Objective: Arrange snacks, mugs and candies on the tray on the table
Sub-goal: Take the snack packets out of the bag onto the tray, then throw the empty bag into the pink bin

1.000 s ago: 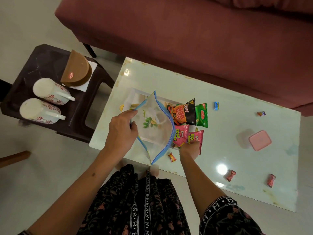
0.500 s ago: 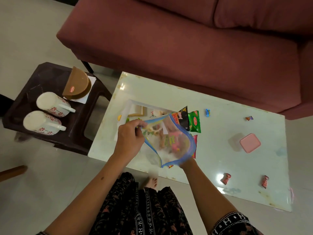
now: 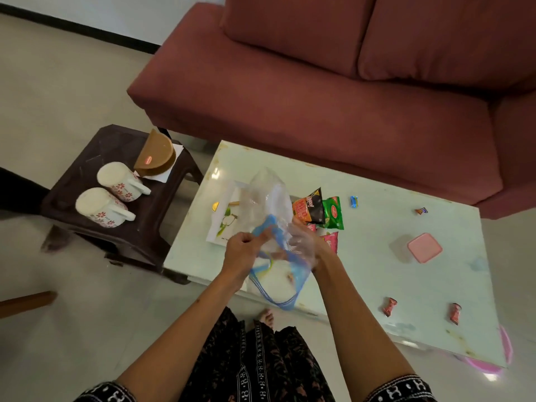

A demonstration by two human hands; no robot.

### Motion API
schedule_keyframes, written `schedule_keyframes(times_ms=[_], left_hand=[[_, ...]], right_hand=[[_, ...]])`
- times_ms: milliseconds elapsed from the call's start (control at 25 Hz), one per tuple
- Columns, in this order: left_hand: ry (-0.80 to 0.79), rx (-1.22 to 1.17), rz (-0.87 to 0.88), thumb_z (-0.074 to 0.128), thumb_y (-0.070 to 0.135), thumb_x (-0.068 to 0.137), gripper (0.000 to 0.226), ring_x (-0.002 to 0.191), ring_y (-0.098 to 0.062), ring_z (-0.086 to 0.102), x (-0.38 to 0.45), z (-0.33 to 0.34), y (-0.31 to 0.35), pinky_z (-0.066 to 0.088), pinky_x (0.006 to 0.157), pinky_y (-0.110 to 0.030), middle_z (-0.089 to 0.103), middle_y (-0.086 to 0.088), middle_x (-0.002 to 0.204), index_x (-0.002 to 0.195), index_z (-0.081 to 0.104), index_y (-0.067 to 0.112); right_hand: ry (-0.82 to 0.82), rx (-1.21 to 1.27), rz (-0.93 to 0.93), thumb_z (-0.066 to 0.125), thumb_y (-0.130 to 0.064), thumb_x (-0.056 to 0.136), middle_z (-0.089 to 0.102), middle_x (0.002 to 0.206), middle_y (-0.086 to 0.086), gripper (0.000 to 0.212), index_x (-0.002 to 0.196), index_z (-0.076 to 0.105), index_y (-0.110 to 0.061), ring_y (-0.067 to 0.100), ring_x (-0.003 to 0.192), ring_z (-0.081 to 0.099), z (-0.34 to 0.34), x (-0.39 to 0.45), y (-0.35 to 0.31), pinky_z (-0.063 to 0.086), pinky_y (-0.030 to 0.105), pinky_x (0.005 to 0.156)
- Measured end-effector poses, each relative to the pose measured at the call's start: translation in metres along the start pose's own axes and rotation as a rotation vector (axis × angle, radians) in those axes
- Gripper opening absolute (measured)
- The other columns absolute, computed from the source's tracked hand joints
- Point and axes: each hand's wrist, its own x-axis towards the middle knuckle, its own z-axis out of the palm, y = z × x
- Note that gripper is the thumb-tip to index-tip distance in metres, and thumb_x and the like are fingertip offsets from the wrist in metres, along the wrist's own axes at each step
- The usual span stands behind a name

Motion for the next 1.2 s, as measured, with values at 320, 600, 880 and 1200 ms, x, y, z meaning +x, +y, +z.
schedule_keyframes(times_ms=[320,600,880,1200], left_hand=[[-0.054,-0.389,-0.024,0.074,0.059,0.053,0.069,0.091,-0.025,0.067,-0.062,0.004,-0.019,0.055,0.081,-0.040,0.070,-0.010,0.102,0.105,0.064,0.014],[0.130,-0.601,0.055,0.057,-0.005,0.078,0.020,0.074,-0.020,0.062,-0.127,0.027,-0.050,0.055,0.072,-0.037,0.062,-0.004,0.080,0.085,0.062,0.012],[0.110,-0.091,0.410,0.061,-0.002,0.076,0.015,0.072,-0.016,0.058,-0.162,0.100,-0.092,0.048,0.060,-0.015,0.061,0.002,0.072,0.075,0.060,0.013],[-0.159,0.756,1.027,0.064,-0.014,0.061,0.033,0.091,-0.031,0.057,-0.151,0.224,-0.102,0.047,0.078,-0.027,0.063,-0.018,0.093,0.091,0.062,-0.002]], right_hand=[[0.006,-0.677,-0.469,0.042,0.028,0.066,0.060,0.079,0.007,0.043,0.055,0.064,-0.007,0.007,0.077,0.054,0.031,-0.077,0.054,0.044,0.020,0.068],[0.709,-0.467,-0.387,0.077,-0.029,0.070,0.046,0.116,0.006,0.053,0.112,0.049,-0.016,0.021,0.103,0.051,-0.003,-0.156,0.108,0.048,0.035,0.082],[0.220,0.347,0.091,0.047,-0.033,0.095,0.068,0.087,0.019,0.025,0.094,0.056,-0.010,0.035,0.073,0.069,-0.058,-0.215,0.118,0.059,0.034,0.051],[0.279,0.208,-0.218,0.064,-0.045,0.076,0.070,0.099,0.007,0.044,0.112,0.063,-0.018,0.028,0.081,0.066,-0.172,-0.254,0.068,0.056,0.044,0.071]])
